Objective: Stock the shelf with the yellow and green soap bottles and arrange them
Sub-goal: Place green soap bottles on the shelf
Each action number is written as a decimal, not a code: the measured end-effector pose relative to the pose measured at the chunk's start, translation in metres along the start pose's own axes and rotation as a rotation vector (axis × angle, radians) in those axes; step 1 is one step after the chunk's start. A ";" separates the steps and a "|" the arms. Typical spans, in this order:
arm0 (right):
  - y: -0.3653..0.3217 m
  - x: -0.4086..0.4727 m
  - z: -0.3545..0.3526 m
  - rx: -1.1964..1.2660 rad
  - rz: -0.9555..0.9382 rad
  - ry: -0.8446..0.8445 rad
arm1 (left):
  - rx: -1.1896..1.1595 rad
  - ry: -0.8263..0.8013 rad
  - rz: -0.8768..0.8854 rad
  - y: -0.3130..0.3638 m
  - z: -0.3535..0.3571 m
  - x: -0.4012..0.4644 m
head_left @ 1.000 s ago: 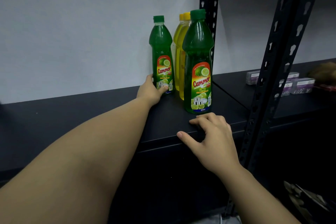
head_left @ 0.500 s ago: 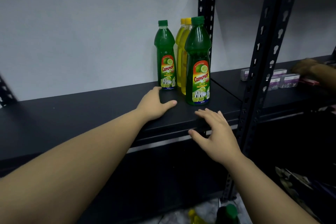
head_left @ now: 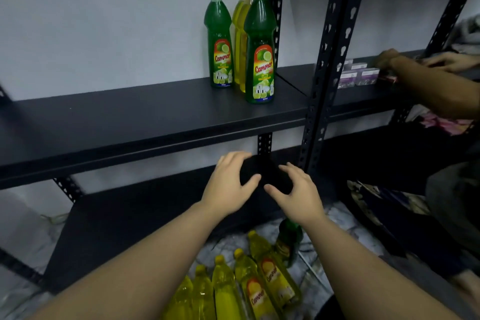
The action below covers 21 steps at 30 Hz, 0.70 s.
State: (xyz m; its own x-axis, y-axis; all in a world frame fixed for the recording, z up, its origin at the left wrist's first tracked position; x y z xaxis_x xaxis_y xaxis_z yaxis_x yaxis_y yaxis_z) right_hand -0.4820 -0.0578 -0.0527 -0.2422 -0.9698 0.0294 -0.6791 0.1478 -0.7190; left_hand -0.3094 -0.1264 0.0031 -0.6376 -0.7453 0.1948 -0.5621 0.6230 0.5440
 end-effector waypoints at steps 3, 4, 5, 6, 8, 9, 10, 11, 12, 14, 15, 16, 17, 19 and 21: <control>0.021 -0.022 0.026 0.054 0.079 -0.026 | -0.045 -0.111 -0.106 -0.025 0.044 -0.025; 0.027 -0.029 0.037 0.055 0.101 -0.039 | -0.066 -0.149 -0.139 -0.037 0.058 -0.034; 0.032 -0.036 0.050 0.046 0.118 -0.062 | -0.083 -0.185 -0.181 -0.050 0.070 -0.045; 0.036 -0.041 0.064 0.036 0.130 -0.099 | -0.095 -0.213 -0.230 -0.065 0.082 -0.056; 0.042 -0.047 0.092 0.022 0.140 -0.198 | -0.100 -0.255 -0.344 -0.099 0.097 -0.079; 0.043 -0.048 0.105 0.019 0.144 -0.253 | -0.099 -0.276 -0.406 -0.116 0.101 -0.091; 0.043 -0.048 0.117 0.024 0.150 -0.302 | -0.099 -0.293 -0.464 -0.134 0.104 -0.102; 0.042 -0.046 0.128 0.035 0.158 -0.345 | -0.099 -0.312 -0.519 -0.151 0.105 -0.113; 0.039 -0.044 0.140 0.049 0.159 -0.387 | -0.100 -0.326 -0.565 -0.166 0.105 -0.123; 0.029 -0.037 0.168 0.056 0.149 -0.459 | -0.086 -0.354 -0.657 -0.198 0.103 -0.146; 0.024 -0.035 0.181 0.050 0.148 -0.487 | -0.077 -0.366 -0.704 -0.209 0.101 -0.158; 0.017 -0.034 0.199 0.050 0.143 -0.521 | -0.073 -0.370 -0.759 -0.225 0.100 -0.172; 0.012 -0.034 0.219 0.048 0.143 -0.559 | -0.069 -0.373 -0.813 -0.239 0.100 -0.187; 0.007 -0.038 0.259 0.037 0.159 -0.631 | -0.065 -0.383 -0.902 -0.262 0.102 -0.216; 0.003 -0.047 0.296 0.030 0.174 -0.684 | -0.100 -0.382 -0.986 -0.283 0.109 -0.244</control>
State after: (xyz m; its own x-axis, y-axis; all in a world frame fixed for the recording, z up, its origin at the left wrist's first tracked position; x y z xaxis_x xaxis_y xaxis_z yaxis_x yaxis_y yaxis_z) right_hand -0.2680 -0.0694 -0.2617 0.1511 -0.8384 -0.5236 -0.6486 0.3156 -0.6926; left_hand -0.0519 -0.0945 -0.2870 -0.0572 -0.7754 -0.6289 -0.8860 -0.2509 0.3899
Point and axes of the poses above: each hand's wrist, its own x-axis towards the middle knuckle, its own z-axis out of the palm, y = z × x, the point moved 10 cm from there along x, towards the middle knuckle, and after that the axes turned 13 degrees about -y, right-handed, at the moved point
